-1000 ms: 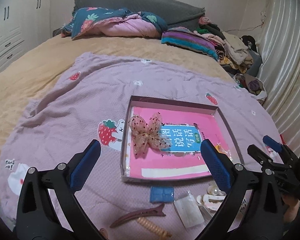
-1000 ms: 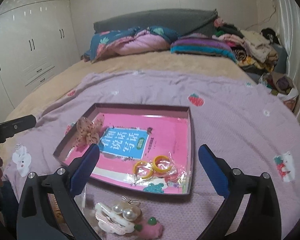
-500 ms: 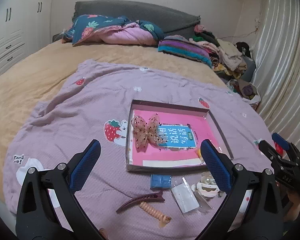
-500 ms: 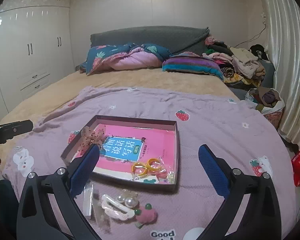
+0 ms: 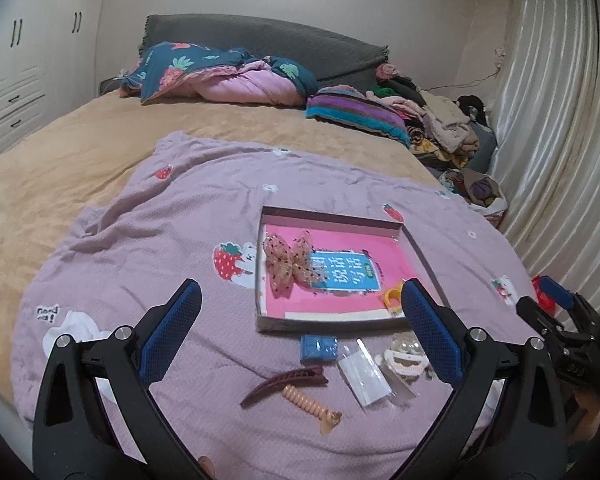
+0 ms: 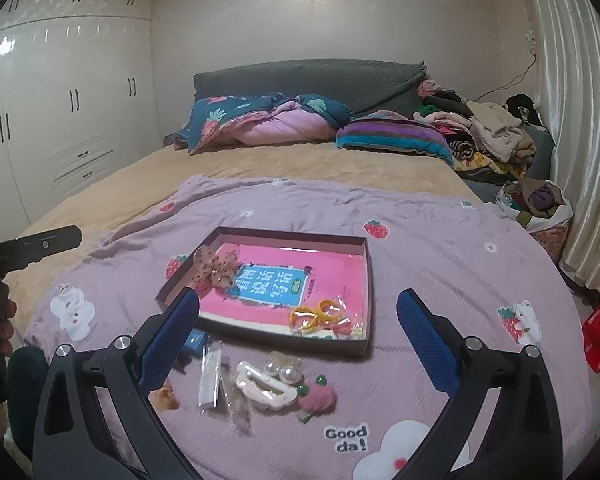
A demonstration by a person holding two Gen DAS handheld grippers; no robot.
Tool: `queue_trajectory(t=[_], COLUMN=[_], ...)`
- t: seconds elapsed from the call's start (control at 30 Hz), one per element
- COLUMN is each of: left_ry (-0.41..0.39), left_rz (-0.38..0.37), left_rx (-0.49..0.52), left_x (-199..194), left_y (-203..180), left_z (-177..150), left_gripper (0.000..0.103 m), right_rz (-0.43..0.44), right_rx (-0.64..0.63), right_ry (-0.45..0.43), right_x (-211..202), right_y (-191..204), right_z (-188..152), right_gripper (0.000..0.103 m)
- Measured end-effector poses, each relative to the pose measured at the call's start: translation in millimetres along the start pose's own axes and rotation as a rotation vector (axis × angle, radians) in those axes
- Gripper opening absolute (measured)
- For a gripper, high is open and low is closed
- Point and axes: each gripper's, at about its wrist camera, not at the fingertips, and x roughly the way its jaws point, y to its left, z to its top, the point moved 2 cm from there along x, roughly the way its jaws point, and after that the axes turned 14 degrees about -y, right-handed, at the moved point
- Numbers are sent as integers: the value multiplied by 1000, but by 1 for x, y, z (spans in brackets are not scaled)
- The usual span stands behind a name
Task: Organize jewelry
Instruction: 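Withdraw both tools from the box toward the remaining accessories, then grasp the dark red claw clip with the left tool while the right tool grasps a clear bag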
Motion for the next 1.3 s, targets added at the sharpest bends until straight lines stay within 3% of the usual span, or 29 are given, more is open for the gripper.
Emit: queue_trajectory(t=[0.47,0.9,1.3], left_ry=[38,129,222], left_rz=[23,14,60], left_rx=[-2,37,17], left_x=[-20,-22,-6], left_y=[13,12,36], left_z=[-25,-67,-106], left_gripper=[93,93,93], right_rz=[43,42,85], right_rx=[14,5,17], right_ry=[53,121,231], right_x=[-20,-31,-10], right_y=[8,8,18], right_z=[-24,-55,-88], right_gripper=[99,99,99])
